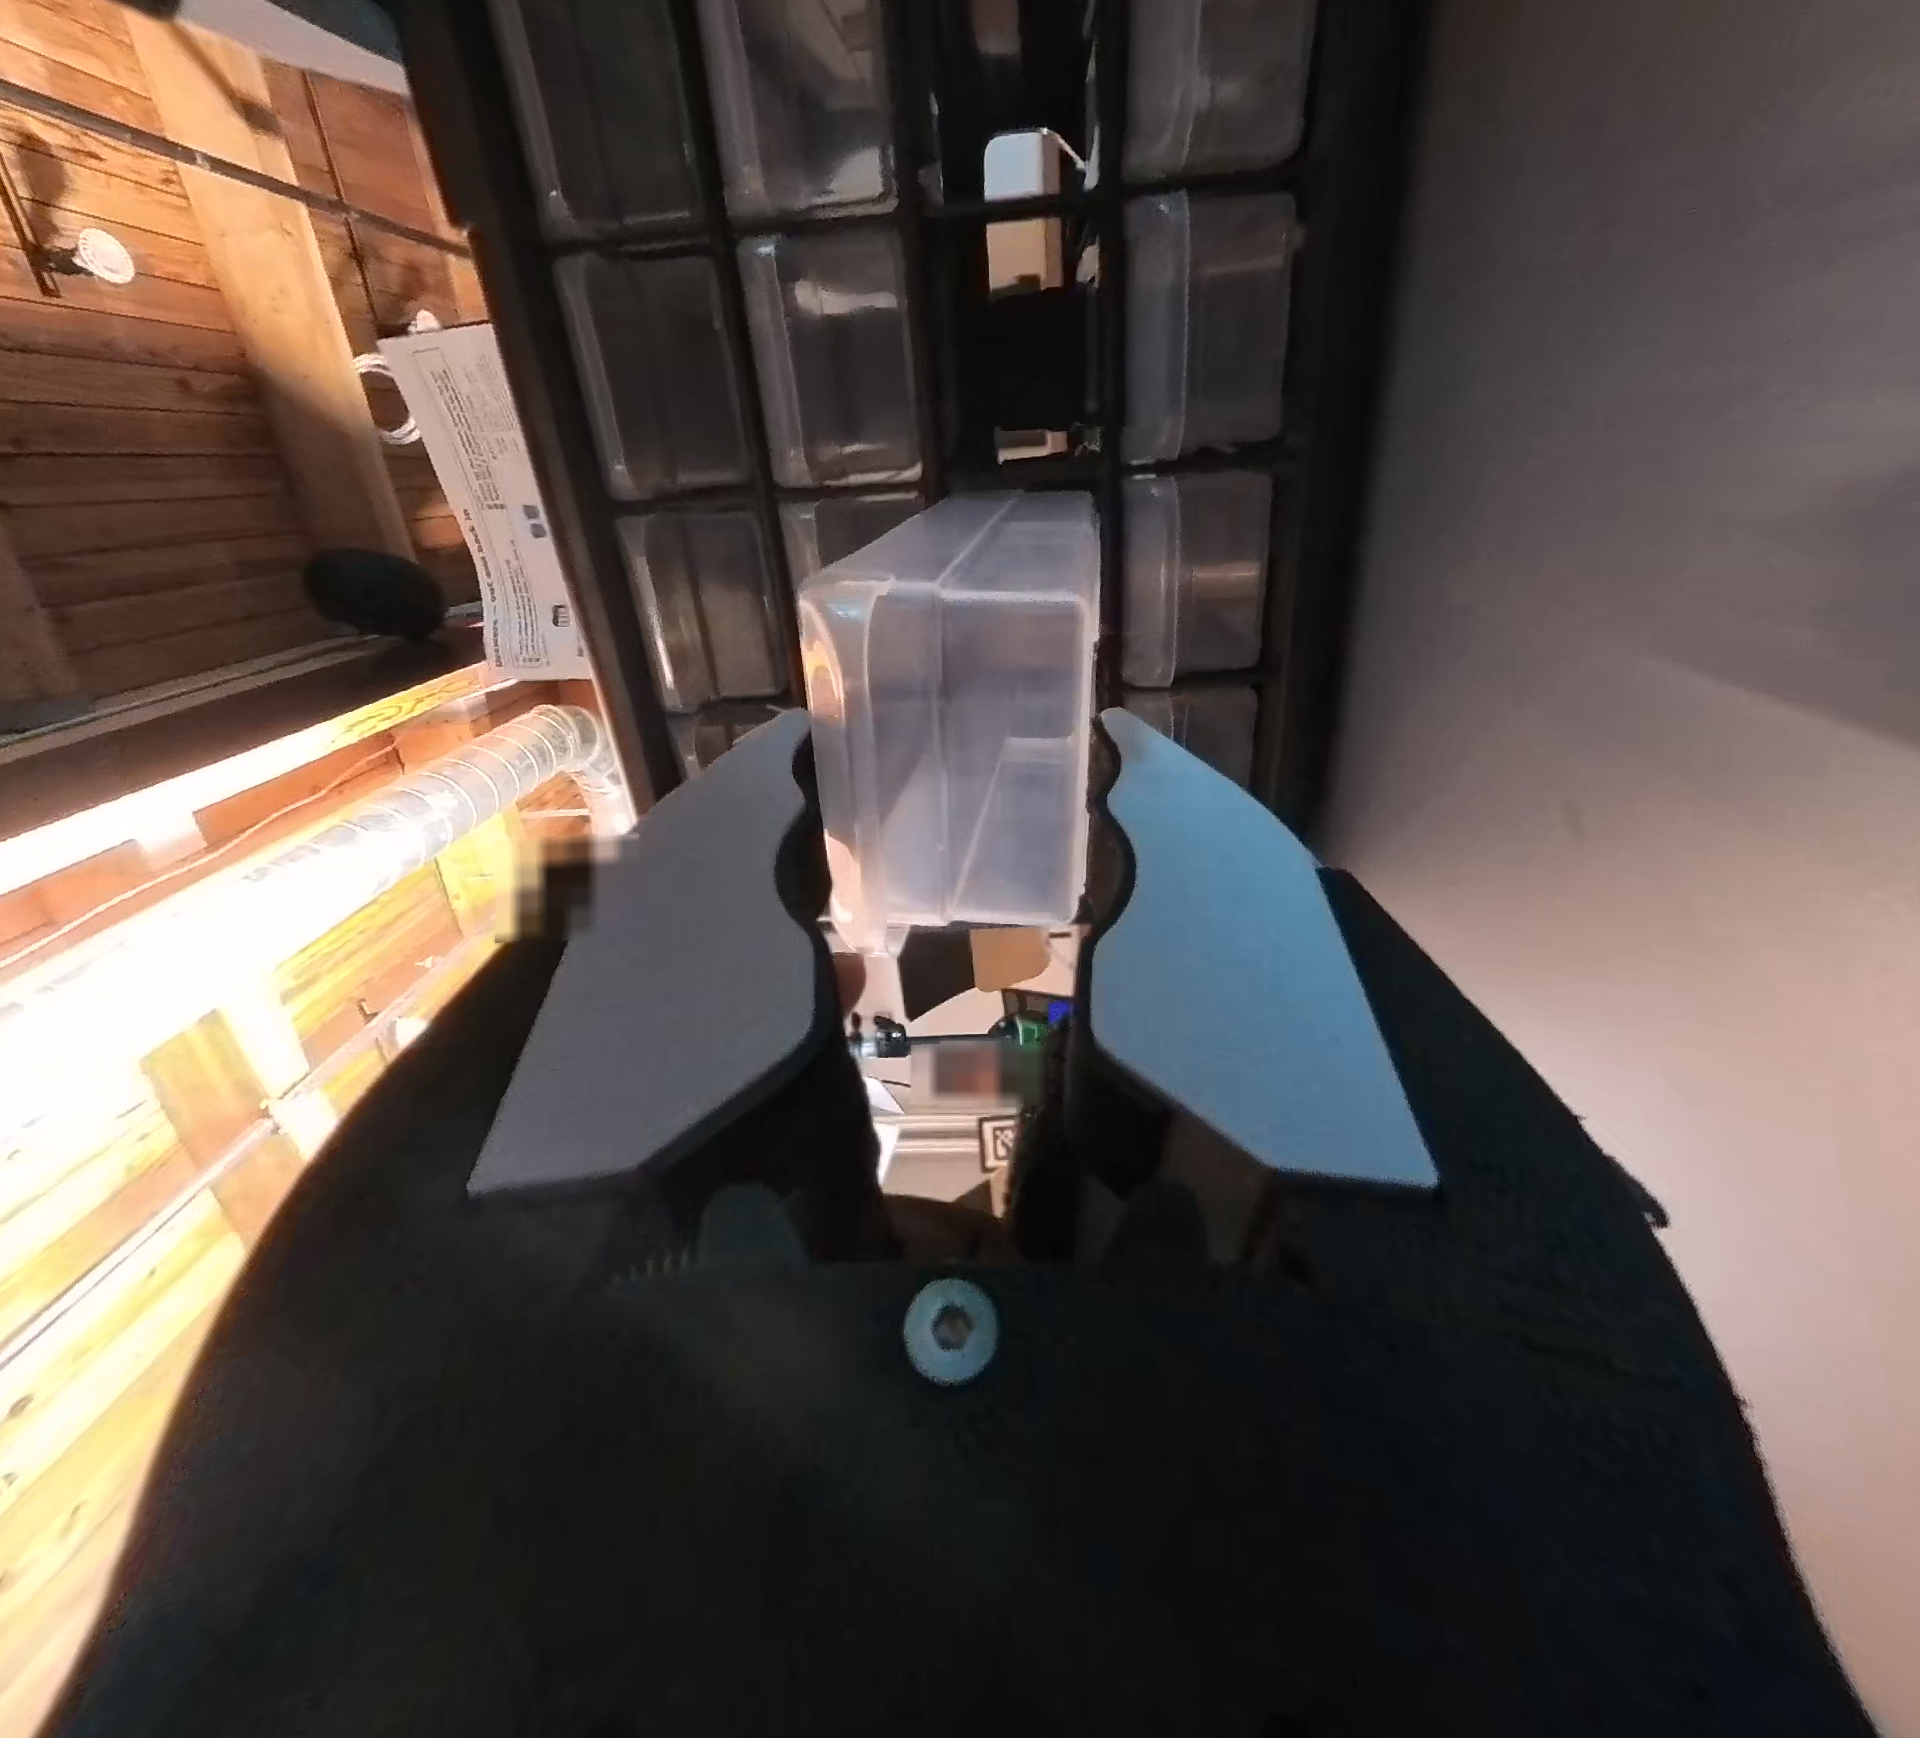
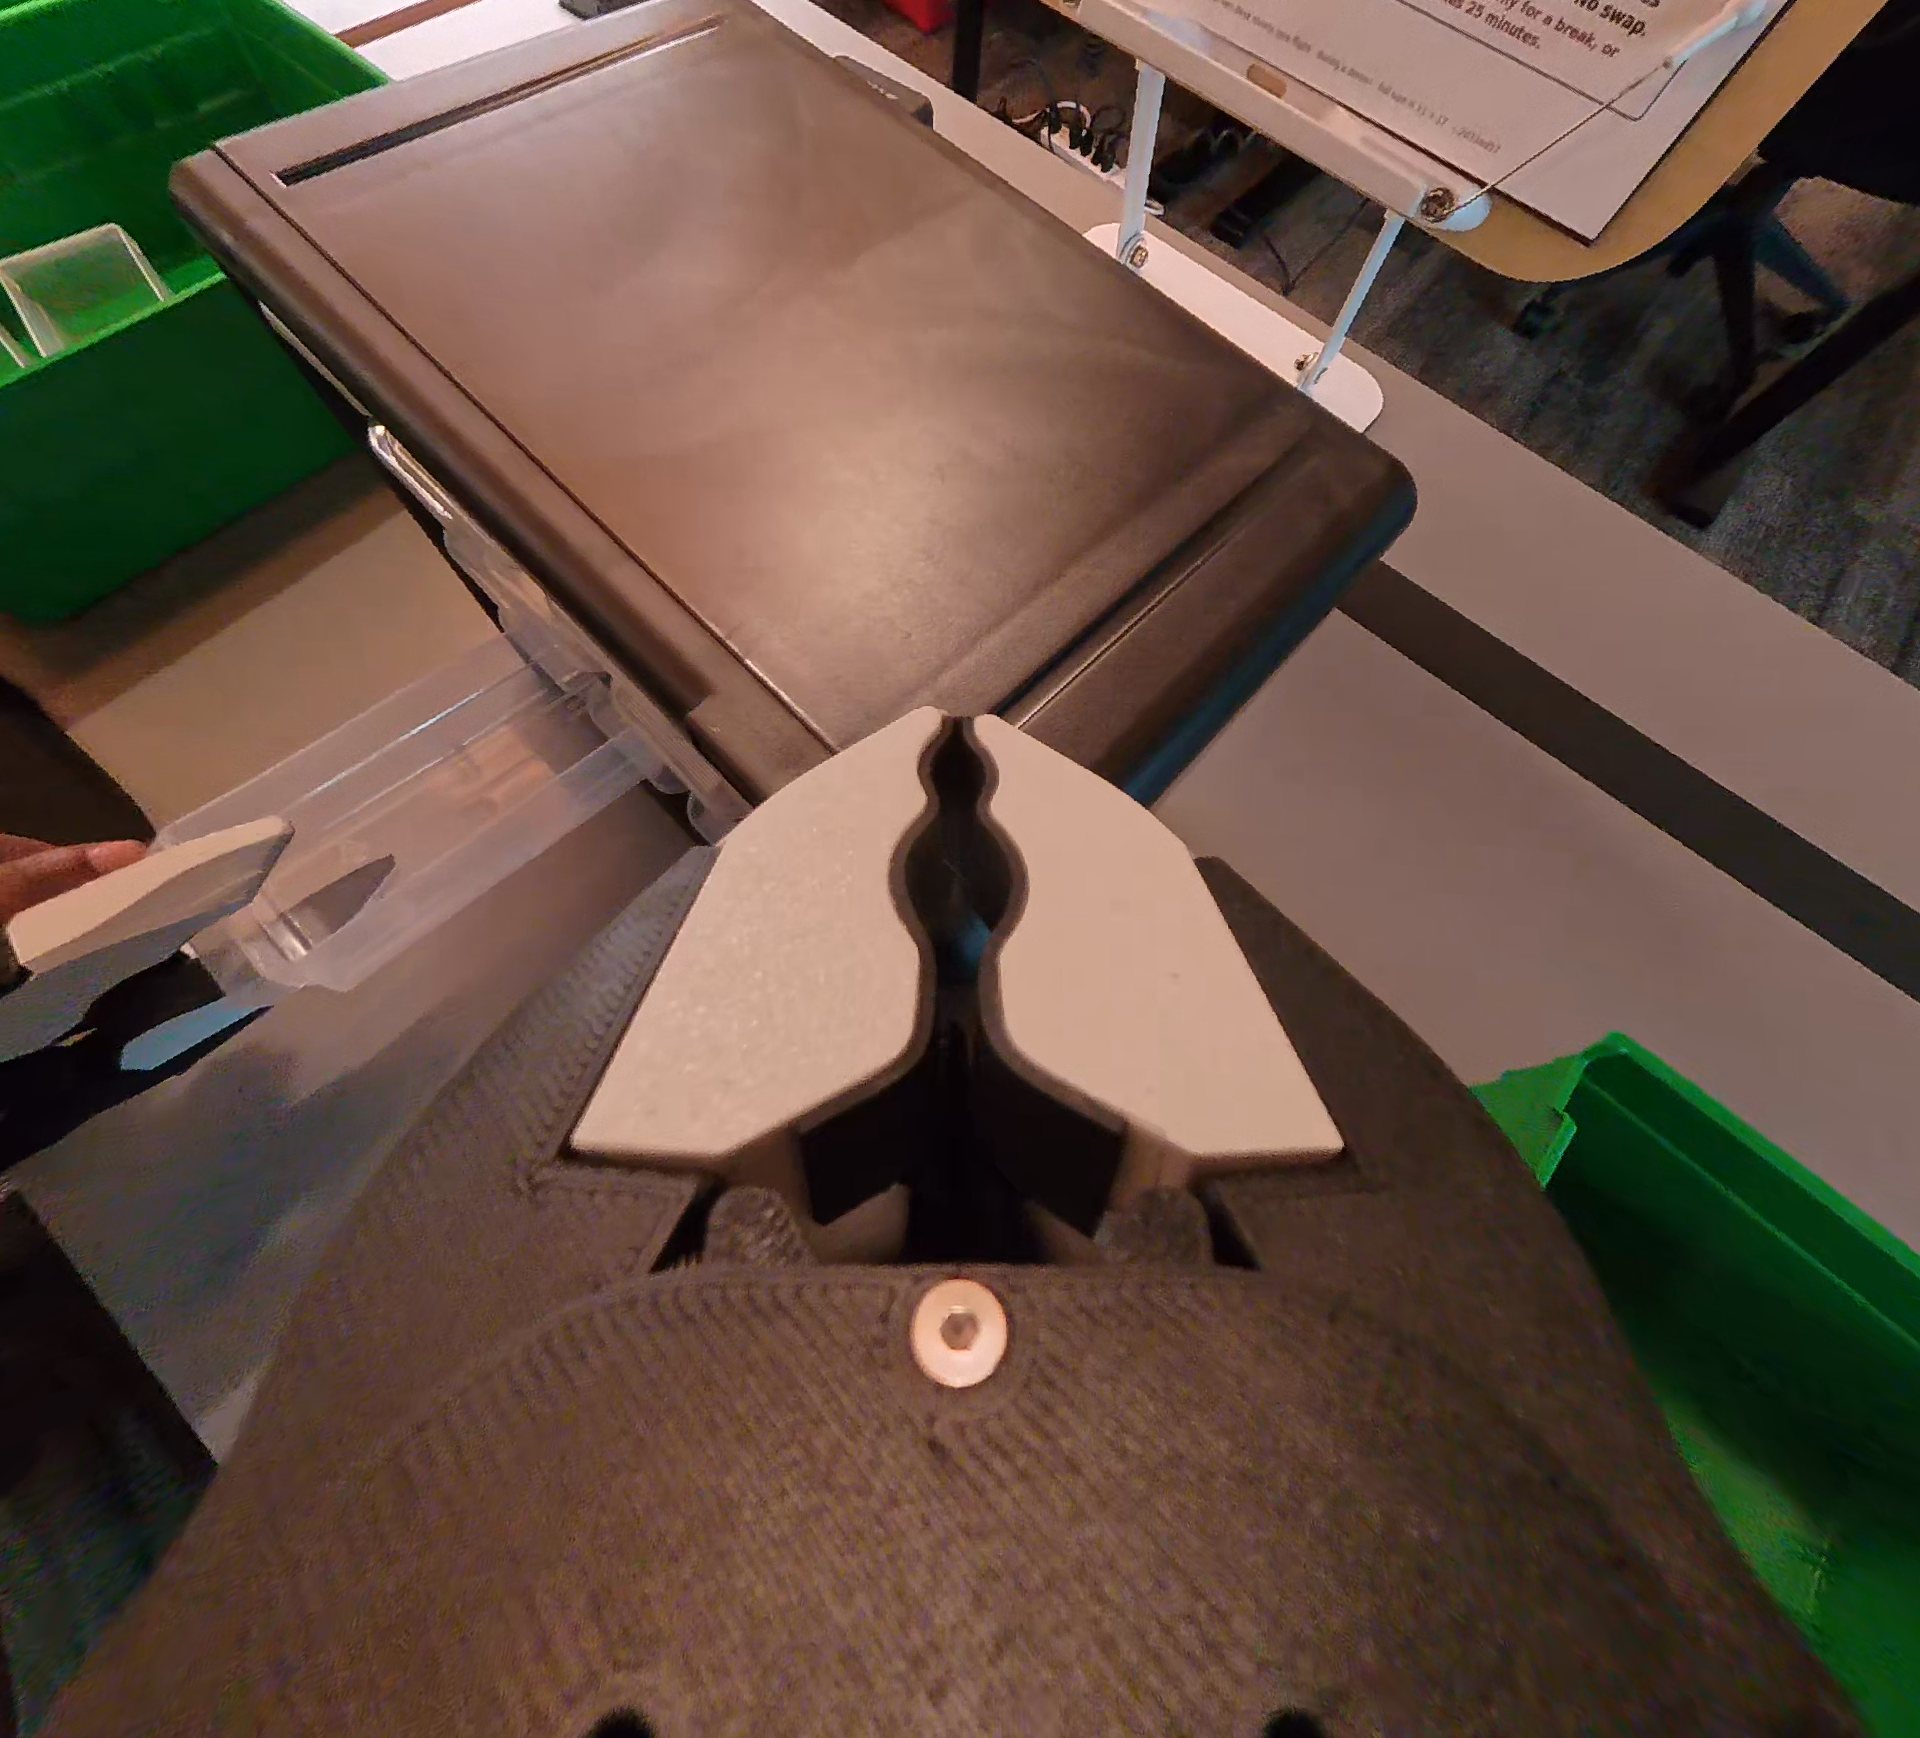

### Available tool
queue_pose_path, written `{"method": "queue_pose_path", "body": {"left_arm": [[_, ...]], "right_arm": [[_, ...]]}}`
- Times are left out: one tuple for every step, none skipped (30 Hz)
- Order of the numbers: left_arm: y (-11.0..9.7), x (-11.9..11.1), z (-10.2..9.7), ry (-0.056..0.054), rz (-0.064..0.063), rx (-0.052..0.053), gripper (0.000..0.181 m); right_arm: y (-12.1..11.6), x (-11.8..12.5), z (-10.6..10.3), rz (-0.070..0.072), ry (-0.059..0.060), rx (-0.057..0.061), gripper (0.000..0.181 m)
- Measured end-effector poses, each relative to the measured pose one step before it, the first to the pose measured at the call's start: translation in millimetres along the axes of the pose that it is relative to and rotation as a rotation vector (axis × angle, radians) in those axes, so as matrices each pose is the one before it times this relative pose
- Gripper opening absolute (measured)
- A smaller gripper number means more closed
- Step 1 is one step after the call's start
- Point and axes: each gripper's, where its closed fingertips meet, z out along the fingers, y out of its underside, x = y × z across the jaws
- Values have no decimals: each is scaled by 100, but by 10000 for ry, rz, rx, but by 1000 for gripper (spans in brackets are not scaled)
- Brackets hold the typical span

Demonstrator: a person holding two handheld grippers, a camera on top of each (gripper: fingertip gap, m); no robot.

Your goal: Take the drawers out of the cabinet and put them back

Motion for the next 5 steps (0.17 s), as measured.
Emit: {"method": "queue_pose_path", "body": {"left_arm": [[-138,57,178,33,34,14,47],[-70,11,235,63,-4,3,47],[-18,-16,288,86,2,13,47],[-7,-11,323,107,-73,49,47],[-118,3,267,138,-145,138,46]], "right_arm": [[-1,-5,-7,-11,16,-12,1],[5,5,-5,-5,9,-3,1],[-6,1,11,2,9,12,1],[0,-5,-10,1,9,6,1],[2,1,-3,6,11,0,1]]}}
